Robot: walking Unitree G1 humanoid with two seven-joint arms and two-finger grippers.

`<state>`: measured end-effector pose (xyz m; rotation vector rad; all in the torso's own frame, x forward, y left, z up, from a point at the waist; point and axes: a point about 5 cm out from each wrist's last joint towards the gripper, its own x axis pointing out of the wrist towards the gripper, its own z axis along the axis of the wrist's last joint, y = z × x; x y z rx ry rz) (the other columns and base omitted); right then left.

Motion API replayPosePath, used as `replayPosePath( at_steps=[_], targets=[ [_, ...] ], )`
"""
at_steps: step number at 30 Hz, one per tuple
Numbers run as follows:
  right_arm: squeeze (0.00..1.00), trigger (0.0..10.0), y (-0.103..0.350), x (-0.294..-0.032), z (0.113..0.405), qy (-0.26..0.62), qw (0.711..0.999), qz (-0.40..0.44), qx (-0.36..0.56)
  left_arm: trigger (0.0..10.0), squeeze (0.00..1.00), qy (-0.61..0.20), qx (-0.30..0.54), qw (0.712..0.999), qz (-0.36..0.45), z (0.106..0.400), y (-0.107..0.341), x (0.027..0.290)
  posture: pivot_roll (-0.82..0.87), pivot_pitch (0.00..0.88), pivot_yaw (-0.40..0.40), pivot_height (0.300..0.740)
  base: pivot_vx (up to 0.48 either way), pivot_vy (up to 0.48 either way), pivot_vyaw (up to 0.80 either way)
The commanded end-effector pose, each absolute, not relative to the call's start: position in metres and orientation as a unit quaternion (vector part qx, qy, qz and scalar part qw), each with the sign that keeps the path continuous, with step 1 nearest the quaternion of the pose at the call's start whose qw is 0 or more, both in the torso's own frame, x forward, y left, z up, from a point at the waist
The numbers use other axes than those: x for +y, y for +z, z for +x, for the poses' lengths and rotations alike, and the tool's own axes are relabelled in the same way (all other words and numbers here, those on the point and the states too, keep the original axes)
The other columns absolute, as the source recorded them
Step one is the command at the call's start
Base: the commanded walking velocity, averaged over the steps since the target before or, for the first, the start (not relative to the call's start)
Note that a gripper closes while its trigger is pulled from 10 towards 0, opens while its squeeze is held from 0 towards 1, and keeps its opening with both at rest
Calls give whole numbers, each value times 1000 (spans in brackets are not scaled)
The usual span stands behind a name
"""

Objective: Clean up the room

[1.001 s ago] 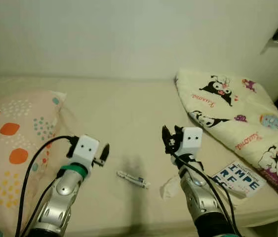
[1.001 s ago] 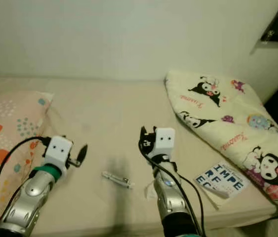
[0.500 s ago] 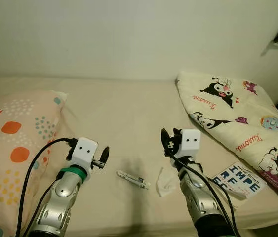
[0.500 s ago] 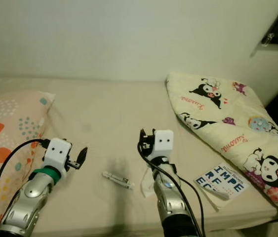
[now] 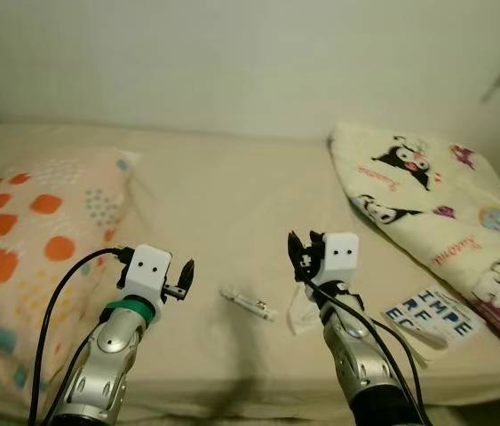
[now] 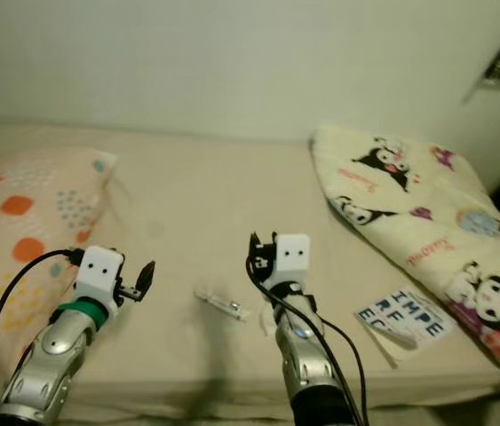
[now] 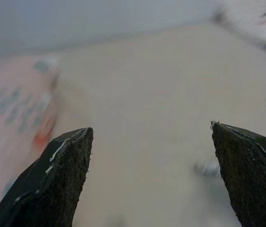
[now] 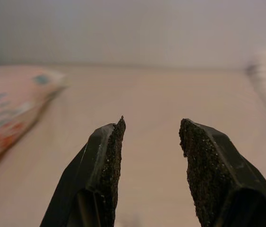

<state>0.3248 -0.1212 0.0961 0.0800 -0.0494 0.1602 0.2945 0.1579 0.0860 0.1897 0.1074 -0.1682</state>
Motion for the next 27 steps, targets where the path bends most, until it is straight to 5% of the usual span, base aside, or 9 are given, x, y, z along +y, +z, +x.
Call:
replayPosePath(
  at_steps=[1, 27],
  targets=[
    [0, 10000, 86, -129, 320, 68, 997, 37, -5, 10000, 0, -84, 67, 990, 91, 294, 80, 155, 110, 40, -47, 740, 0, 0, 0],
    [0, 10000, 83, -130, 320, 68, 997, 30, 1, 10000, 0, -71, 66, 988, 116, 297, 78, 159, 106, 37, -47, 740, 0, 0, 0]
  ],
)
